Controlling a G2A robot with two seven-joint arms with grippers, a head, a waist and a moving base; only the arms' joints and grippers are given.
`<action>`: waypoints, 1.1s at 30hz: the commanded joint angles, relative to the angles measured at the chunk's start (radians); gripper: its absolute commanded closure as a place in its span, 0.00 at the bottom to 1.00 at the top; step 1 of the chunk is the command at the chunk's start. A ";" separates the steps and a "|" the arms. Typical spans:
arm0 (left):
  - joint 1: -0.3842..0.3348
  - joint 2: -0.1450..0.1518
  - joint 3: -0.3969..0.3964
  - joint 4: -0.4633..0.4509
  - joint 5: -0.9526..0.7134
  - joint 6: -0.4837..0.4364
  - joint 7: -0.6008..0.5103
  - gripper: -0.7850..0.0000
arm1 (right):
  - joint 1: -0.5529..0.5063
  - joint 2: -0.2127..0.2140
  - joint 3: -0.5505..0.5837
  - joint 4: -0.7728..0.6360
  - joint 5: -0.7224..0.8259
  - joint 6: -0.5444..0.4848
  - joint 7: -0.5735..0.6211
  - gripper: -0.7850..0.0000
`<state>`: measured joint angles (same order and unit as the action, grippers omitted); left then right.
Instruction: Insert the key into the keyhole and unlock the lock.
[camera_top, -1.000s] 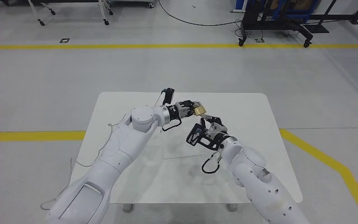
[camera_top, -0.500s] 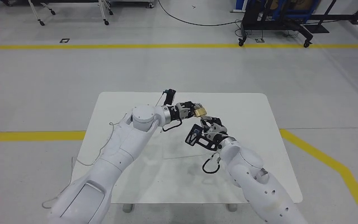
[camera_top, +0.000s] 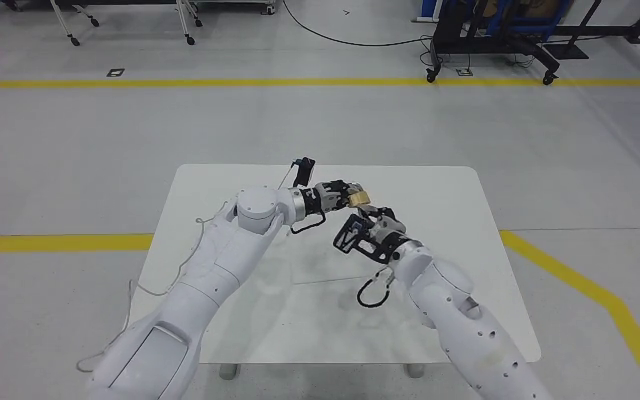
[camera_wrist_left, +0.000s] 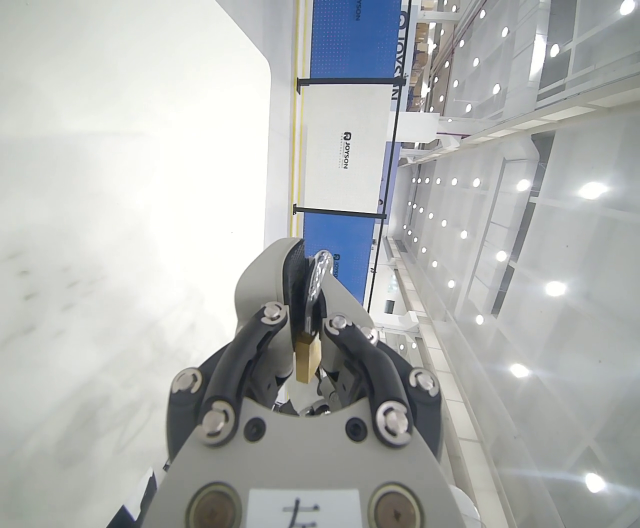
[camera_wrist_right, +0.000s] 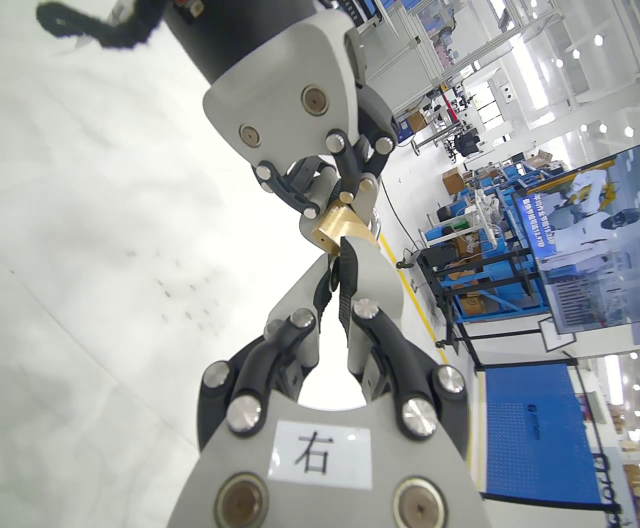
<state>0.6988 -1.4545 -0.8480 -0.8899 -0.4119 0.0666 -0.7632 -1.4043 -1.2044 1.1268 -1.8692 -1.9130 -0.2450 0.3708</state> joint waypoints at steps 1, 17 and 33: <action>0.002 0.000 -0.003 -0.002 0.003 -0.008 -0.002 1.00 | -0.007 0.000 0.029 0.004 0.076 -0.001 -0.032 1.00; 0.016 0.000 -0.028 -0.019 0.023 -0.048 -0.008 1.00 | -0.030 0.013 0.187 0.050 0.385 -0.148 -0.175 1.00; 0.001 0.004 -0.010 -0.020 0.183 -0.009 0.017 1.00 | -0.074 0.030 0.301 0.034 0.488 -0.230 -0.291 0.00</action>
<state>0.7024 -1.4510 -0.8655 -0.9102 -0.2602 0.0484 -0.7519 -1.4679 -1.1763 1.4063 -1.8331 -1.4405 -0.4664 0.0992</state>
